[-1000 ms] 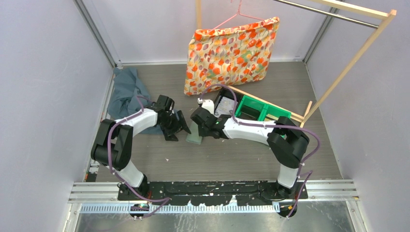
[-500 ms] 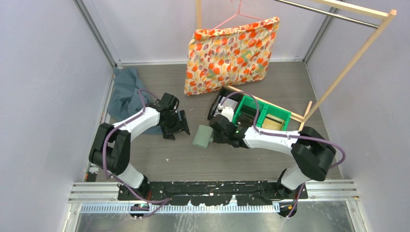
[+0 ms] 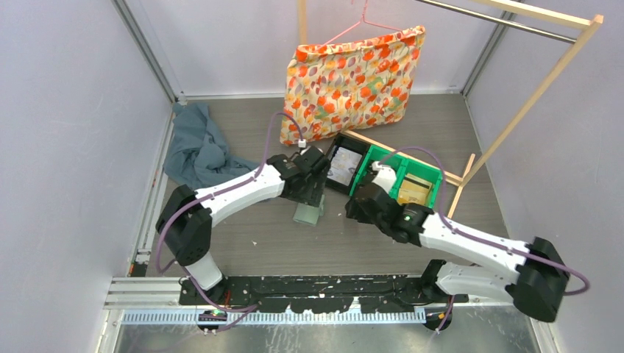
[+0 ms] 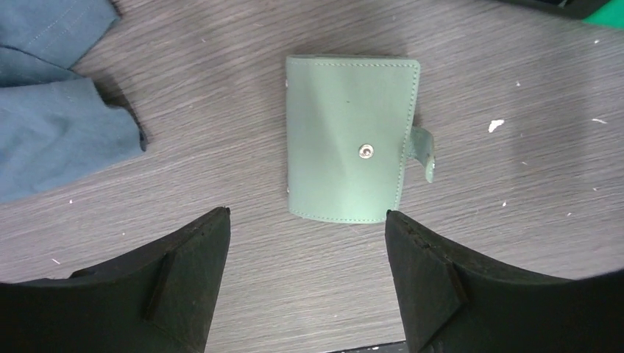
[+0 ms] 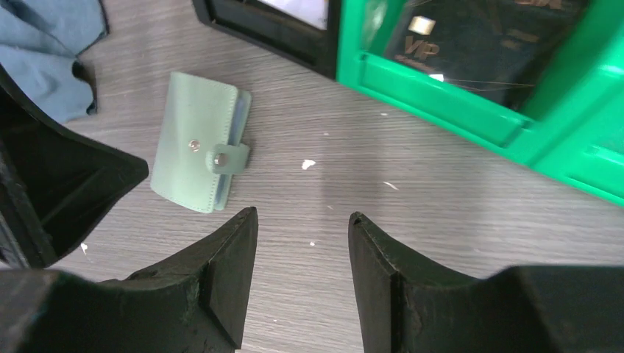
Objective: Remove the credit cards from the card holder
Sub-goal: Open the card holder at the center of the board.
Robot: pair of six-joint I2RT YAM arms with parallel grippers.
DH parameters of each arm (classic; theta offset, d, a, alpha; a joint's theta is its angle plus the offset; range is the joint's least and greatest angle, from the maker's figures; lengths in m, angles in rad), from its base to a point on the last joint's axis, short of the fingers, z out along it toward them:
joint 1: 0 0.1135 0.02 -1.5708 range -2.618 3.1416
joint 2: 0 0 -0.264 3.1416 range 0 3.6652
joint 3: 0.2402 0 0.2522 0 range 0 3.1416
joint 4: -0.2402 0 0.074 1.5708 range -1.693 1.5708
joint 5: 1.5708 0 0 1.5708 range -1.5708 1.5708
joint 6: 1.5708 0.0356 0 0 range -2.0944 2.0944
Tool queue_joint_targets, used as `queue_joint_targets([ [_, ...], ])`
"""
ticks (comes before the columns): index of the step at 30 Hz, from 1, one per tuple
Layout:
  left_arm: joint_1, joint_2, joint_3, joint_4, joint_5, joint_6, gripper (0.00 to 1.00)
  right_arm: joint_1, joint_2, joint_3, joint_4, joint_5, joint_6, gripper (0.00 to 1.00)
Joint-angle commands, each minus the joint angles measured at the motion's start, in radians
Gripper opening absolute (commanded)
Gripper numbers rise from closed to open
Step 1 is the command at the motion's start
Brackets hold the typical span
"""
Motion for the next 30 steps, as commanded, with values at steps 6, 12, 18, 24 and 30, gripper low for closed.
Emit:
queue_joint_targets([
  [6, -0.107, 0.110, 0.027, -0.003, -0.194, -0.057, 0.75, -0.020, -0.294, -0.116, -0.197, 0.198, 0.102, 0.56],
  [12, -0.139, 0.180, 0.035, 0.028, -0.159, -0.041, 0.75, -0.022, -0.318, -0.123, -0.232, 0.219, 0.116, 0.57],
  [18, -0.171, 0.225, 0.065, 0.022, -0.198, -0.046, 0.77, -0.023, -0.295, -0.128, -0.209, 0.203, 0.133, 0.58],
  [24, -0.181, 0.250, 0.089, 0.010, -0.215, -0.040, 0.76, -0.023, -0.284, -0.127, -0.205, 0.202, 0.127, 0.58],
  [30, -0.181, 0.256, 0.100, 0.003, -0.250, -0.053, 0.55, -0.022, -0.291, -0.145, -0.198, 0.208, 0.134, 0.58],
])
